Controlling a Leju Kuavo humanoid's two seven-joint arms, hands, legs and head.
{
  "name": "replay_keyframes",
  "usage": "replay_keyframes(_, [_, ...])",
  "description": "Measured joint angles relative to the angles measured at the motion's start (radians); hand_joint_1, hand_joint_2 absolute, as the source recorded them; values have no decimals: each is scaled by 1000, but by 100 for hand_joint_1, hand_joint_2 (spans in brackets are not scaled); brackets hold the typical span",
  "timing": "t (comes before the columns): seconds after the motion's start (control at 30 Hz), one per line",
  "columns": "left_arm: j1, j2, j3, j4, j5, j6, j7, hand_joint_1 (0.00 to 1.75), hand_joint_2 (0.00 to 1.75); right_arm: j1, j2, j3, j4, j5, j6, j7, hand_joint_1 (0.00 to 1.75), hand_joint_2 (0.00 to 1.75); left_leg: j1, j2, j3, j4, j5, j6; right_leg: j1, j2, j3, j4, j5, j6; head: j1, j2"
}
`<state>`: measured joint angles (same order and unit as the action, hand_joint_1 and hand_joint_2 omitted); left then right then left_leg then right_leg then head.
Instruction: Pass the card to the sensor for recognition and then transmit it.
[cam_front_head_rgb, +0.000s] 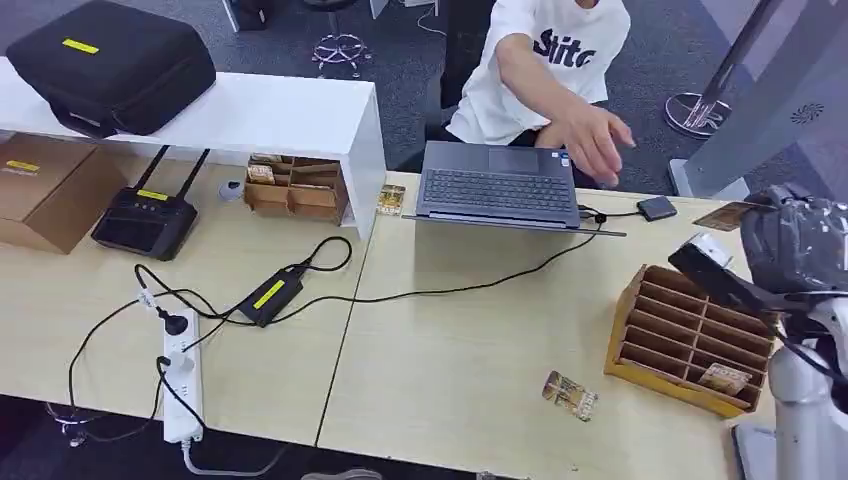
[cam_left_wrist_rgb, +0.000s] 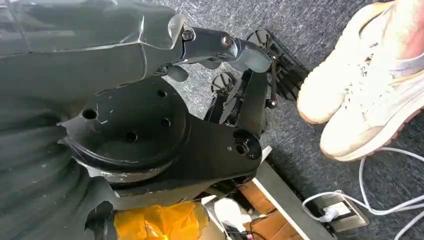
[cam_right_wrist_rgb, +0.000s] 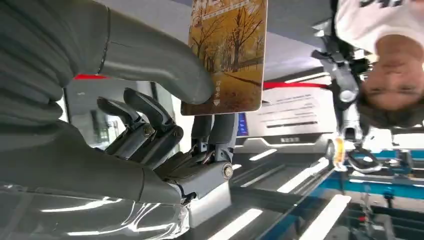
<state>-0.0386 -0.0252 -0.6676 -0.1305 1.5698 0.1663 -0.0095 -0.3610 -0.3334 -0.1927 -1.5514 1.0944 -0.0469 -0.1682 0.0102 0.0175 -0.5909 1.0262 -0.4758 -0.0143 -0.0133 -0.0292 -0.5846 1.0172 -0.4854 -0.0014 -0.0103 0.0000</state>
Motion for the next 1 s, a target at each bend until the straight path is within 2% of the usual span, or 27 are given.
replay_keyframes(0.13, [-1, 1, 0, 0, -2, -5, 6, 0, 175, -59, 11, 82, 16, 58, 27, 39, 175, 175, 0, 2, 0, 0, 0, 0, 0, 2, 0, 1, 0, 0, 0, 0])
replay_keyframes(0.3, [-9, 3, -5, 0, -6, -8, 20, 0, 175, -234, 68, 231, 170, 166, 59, 113, 175, 175, 0, 3, 1, 0, 2, -2, 0, 3, 0, 2, 1, -1, 0, 0])
replay_keyframes(0.43, [-17, 5, -13, 0, -2, -10, 21, 0, 175, -328, 127, 343, 307, 195, 44, 122, 175, 175, 1, 2, 2, 0, 2, -2, 1, 3, 0, 2, 1, -1, 0, 0])
replay_keyframes(0.53, [-19, 5, -17, 0, -1, -10, 21, 0, 175, -348, 145, 414, 351, 190, 41, 126, 175, 175, 1, 2, 2, 0, 2, -2, 1, 3, 0, 2, 1, -1, 0, 0])
replay_keyframes(0.73, [-18, 5, -18, 0, 0, -9, 18, 0, 175, -355, 155, 483, 381, 187, 41, 128, 175, 175, 1, -2, 0, 0, 2, -2, 0, -1, -1, 2, 0, 0, 0, 0])
replay_keyframes(1.0, [-18, 5, -18, 0, 0, -8, 21, 0, 175, -355, 156, 514, 382, 171, 48, 128, 175, 175, 1, -3, -1, 0, 1, -2, 0, -2, -1, 1, 0, 0, 0, 0])
